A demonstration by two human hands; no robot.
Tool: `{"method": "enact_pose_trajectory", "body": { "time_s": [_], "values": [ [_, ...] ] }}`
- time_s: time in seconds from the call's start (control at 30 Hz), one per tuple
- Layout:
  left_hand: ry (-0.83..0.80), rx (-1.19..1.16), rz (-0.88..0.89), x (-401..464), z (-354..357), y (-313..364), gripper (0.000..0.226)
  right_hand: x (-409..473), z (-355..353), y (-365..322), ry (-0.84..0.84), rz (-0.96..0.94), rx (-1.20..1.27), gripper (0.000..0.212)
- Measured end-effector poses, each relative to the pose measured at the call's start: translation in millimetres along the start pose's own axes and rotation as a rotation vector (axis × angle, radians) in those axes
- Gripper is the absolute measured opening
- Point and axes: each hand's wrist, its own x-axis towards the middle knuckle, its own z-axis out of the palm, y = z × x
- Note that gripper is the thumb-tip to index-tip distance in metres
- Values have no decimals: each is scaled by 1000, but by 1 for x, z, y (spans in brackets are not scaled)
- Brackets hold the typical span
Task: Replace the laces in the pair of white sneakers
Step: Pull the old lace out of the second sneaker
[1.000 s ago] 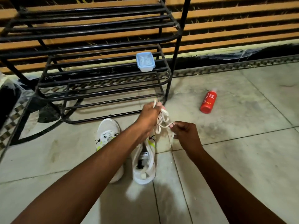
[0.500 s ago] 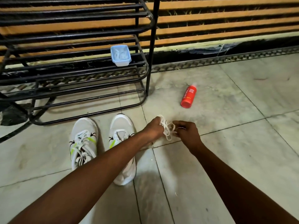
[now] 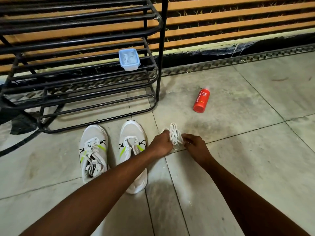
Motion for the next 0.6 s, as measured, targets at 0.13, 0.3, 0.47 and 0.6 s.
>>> {"method": "enact_pose_trajectory", "body": {
  "time_s": [0.13,0.3,0.47,0.6],
  "values": [
    [26,9,39,-9,-6,1,33,10,7,-2,23,17,7,50],
    [263,-102,157,-39,-25,-16,34,-11,24,-18,262,-82,82,33],
    [475,-260,267,-91,-53,-46,35,-39,53,-42,290,-225,181,21],
    [533,-202,182,-120,-60,-71,39,-55,80,-61,167,-368,158,25]
  ]
}}
